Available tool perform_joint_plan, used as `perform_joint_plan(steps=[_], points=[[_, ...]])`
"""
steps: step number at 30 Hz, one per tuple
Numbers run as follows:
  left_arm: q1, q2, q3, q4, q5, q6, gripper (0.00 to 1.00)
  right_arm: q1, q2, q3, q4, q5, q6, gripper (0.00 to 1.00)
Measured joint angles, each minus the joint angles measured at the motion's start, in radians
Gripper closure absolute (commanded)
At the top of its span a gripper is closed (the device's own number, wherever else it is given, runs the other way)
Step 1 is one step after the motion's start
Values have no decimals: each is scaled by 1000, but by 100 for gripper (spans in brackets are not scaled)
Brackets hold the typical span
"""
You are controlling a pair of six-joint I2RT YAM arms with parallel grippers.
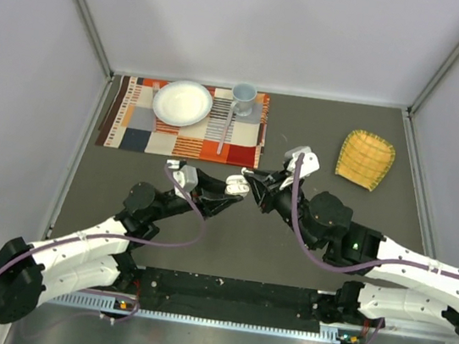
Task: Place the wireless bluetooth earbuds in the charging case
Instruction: Insert the right earbud into the right side groove of the charging case.
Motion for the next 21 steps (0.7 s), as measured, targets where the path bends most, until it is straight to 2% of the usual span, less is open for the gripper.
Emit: perform_joint_plan(steps=[6, 21], points=[[-3, -39, -15, -8, -8, 40, 100, 40, 8, 0, 40, 0, -1, 100], [-5, -53, -16, -9, -20, 102, 100, 45, 5, -30, 93, -47, -82, 100]])
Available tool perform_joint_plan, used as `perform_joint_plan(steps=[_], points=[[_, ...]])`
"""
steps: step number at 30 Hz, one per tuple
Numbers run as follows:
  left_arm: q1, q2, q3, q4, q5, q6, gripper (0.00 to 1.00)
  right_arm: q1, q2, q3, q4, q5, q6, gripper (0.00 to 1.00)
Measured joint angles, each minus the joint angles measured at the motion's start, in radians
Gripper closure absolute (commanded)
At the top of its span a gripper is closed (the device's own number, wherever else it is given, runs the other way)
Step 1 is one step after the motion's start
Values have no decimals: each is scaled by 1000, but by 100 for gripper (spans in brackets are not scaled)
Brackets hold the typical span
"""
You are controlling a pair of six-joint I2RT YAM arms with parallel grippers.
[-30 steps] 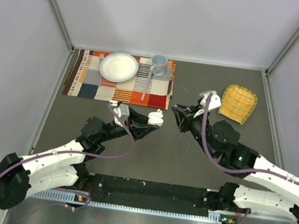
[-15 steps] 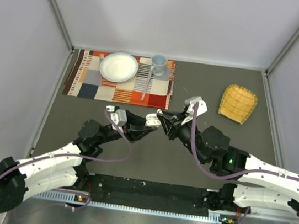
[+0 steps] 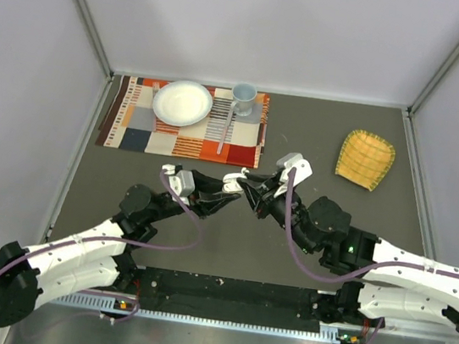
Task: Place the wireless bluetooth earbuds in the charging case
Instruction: Insert the right earbud into the right side groove of the charging case.
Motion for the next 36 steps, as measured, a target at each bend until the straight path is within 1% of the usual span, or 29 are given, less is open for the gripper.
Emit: perform_joint_plan(steps=[9, 16, 36], points=[[-10, -15, -4, 2, -18, 29, 100, 0, 1, -66, 75, -23, -61, 100], [-11, -19, -5, 2, -18, 29, 100, 0, 2, -88, 117, -23, -100, 100], [-11, -26, -5, 4, -21, 3, 100, 0, 27, -90, 134, -17, -103, 100]])
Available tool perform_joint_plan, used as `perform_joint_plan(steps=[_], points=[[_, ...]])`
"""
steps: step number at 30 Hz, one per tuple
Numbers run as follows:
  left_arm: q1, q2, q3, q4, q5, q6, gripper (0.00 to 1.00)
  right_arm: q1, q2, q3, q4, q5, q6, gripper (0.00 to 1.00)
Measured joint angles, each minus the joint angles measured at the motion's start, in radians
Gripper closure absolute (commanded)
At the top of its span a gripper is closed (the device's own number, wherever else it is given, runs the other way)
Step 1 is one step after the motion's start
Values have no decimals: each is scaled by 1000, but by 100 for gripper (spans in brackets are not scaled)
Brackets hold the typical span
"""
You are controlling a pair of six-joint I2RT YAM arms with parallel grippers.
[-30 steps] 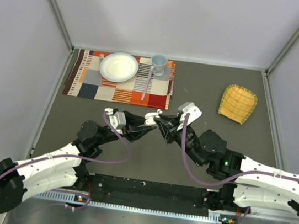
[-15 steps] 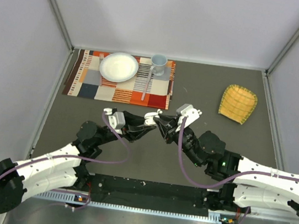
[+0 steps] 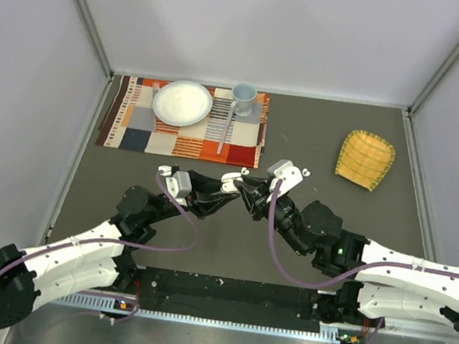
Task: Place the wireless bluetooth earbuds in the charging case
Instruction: Insert the right earbud into the right side groove of the charging case.
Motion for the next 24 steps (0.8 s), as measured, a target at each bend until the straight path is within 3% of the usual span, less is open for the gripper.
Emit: perform_joint_plan(steps=[24], points=[[-4, -14, 0, -27, -19, -8, 100, 0, 0, -4, -14, 11, -39, 100]])
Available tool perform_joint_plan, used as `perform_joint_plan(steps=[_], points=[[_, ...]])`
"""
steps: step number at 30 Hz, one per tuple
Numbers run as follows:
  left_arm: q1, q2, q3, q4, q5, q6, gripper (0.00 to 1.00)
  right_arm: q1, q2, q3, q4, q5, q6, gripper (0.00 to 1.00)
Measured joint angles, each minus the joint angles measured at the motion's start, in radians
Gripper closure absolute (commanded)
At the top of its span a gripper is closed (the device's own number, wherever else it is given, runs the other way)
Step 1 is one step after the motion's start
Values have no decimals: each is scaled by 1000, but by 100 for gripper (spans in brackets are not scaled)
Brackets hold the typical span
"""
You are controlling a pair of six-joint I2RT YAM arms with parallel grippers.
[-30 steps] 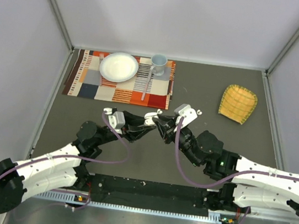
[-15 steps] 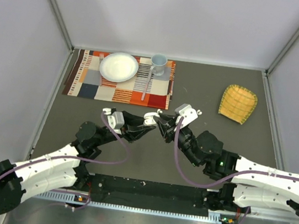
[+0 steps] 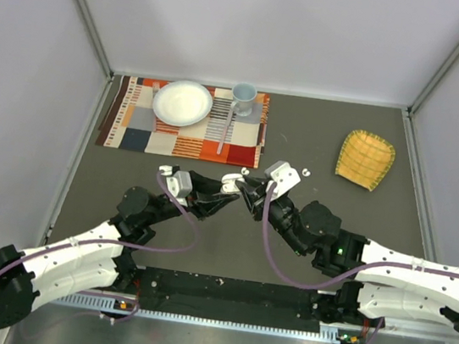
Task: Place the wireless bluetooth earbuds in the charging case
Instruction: Insert the right earbud into the right side groove of the charging case.
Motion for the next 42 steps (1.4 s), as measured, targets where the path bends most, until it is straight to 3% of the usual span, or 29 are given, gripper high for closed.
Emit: perform_joint_plan(steps=[26, 28, 29, 32, 38, 42], points=[[-3, 0, -1, -22, -27, -10, 100, 31, 20, 0, -45, 38, -94, 99], [-3, 0, -1, -23, -27, -10, 100, 31, 21, 0, -47, 38, -93, 92], [-3, 0, -1, -24, -27, -10, 100, 31, 21, 0, -47, 38, -92, 82], [-3, 0, -1, -32, -29, -10, 100, 31, 31, 8, -58, 44, -76, 72], [-3, 1, -3, -36, -36, -10, 100, 31, 39, 34, -87, 51, -2, 36], [-2, 0, -3, -22, -46, -10, 100, 32, 26, 33, -95, 53, 56, 22]])
